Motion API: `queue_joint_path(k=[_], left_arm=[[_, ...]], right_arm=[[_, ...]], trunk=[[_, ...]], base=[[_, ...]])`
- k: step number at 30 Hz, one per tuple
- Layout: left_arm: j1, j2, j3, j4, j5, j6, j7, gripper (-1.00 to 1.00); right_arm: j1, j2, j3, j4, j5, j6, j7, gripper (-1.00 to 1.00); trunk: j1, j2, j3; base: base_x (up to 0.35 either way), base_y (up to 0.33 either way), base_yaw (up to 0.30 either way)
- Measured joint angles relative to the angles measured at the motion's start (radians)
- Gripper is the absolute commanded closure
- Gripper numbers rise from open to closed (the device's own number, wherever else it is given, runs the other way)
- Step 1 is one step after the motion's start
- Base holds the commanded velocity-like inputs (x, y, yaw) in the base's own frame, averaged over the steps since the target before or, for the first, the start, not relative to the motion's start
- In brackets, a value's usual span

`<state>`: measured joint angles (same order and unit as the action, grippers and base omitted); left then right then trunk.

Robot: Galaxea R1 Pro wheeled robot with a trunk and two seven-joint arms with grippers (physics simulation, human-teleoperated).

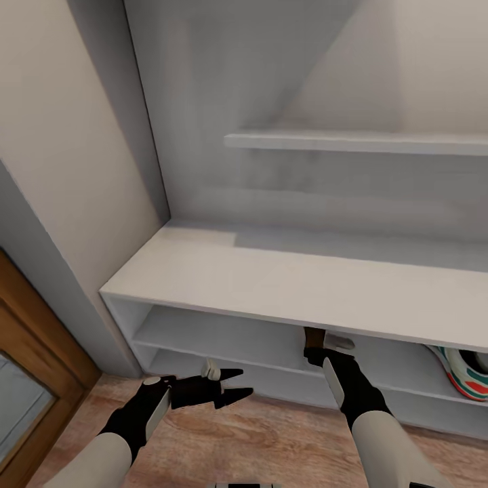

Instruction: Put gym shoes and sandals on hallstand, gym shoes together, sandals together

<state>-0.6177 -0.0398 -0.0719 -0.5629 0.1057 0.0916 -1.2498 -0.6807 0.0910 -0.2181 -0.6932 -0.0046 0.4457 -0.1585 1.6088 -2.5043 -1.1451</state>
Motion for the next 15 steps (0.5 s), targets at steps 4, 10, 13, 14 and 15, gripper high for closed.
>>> queue_joint_path(k=[4,10,13,14,15], left_arm=[[0.0,-0.008,0.0,0.002,0.0,0.0,-0.001,-1.0],[0.0,-0.015,0.0,0.005,0.001,0.0,-0.001,-1.0],[0.0,-0.016,0.0,0.005,0.001,0.0,-0.001,-1.0],[0.0,-0.017,0.0,0.006,0.001,0.0,-0.001,-1.0],[0.0,-0.017,0.0,0.006,0.001,0.0,-0.001,-1.0]], right_arm=[[0.0,0.0,0.0,0.0,0.0,0.0,0.0,1.0],[0.0,0.0,0.0,0.0,0.0,0.0,0.0,1.0],[0.0,0.0,0.0,-0.001,0.0,0.0,0.0,1.0],[0.0,0.0,0.0,-0.001,0.0,0.0,0.0,1.0],[0.0,0.0,0.0,0.0,0.0,0.0,0.0,1.0]], trunk=[[0.0,0.0,0.0],[0.0,0.0,0.0],[0.0,0.0,0.0],[0.0,0.0,0.0],[0.0,0.0,0.0]], base=[[0.042,0.0,0.0],[0.005,0.0,0.0],[0.0,0.0,0.0],[0.0,0.0,0.0],[0.0,0.0,0.0]])
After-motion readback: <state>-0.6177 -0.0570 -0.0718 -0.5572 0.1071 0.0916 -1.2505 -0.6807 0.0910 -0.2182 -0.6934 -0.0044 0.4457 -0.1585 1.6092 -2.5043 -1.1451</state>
